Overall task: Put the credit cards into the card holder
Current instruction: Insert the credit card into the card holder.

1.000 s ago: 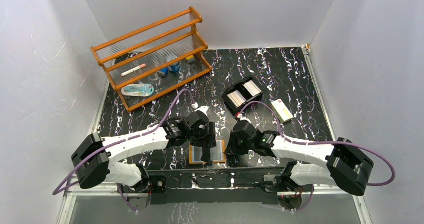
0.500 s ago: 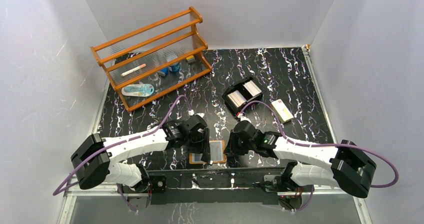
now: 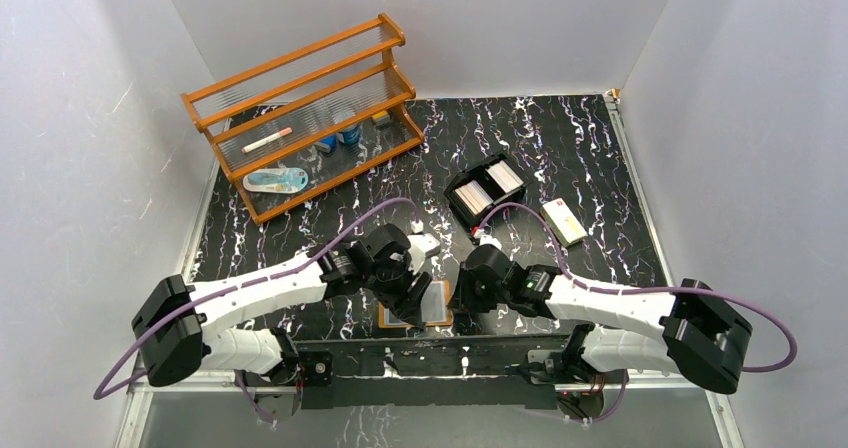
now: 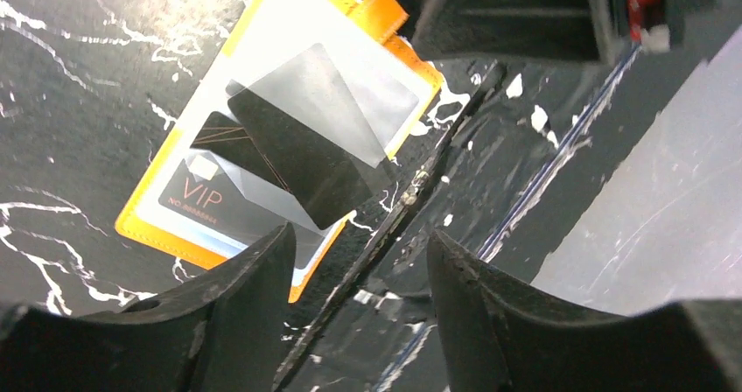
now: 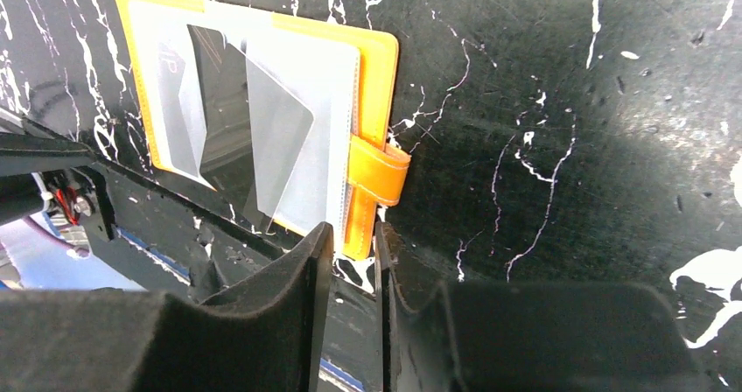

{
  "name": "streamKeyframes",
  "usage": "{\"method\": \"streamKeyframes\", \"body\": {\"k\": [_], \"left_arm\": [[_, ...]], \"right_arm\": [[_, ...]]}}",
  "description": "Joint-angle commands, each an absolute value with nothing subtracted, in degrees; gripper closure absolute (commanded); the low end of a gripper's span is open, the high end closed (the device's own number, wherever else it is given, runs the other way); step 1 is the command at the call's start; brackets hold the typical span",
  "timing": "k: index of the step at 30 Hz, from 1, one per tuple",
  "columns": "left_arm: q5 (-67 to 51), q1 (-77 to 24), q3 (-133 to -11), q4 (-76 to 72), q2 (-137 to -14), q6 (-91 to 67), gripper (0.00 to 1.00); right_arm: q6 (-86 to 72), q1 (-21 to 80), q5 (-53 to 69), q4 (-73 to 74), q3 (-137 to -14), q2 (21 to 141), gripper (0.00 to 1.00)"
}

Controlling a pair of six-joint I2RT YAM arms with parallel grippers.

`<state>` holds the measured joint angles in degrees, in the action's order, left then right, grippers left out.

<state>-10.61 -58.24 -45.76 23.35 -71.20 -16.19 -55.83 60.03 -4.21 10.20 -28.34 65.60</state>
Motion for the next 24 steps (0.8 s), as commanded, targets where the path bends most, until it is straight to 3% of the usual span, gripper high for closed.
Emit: {"method": "streamKeyframes", "body": {"k": [1, 15, 24], "left_arm": [[-15.36, -58.33, -47.39, 25.62, -70.76, -0.76, 0.42], [-4.83, -61.47, -49.04, 25.32, -77.86, 2.23, 0.23], [-6.70, -63.28, -42.68, 17.87, -74.26, 22.22, 0.15]], "right_arm": [[-54.36, 60.20, -7.31, 10.68, -30.68, 64.04, 0.66], [-53.81, 58.70, -8.70, 8.19, -28.07, 62.92, 0.63], [-54.43, 57.76, -13.59, 12.65, -26.87, 54.12, 0.62]]}}
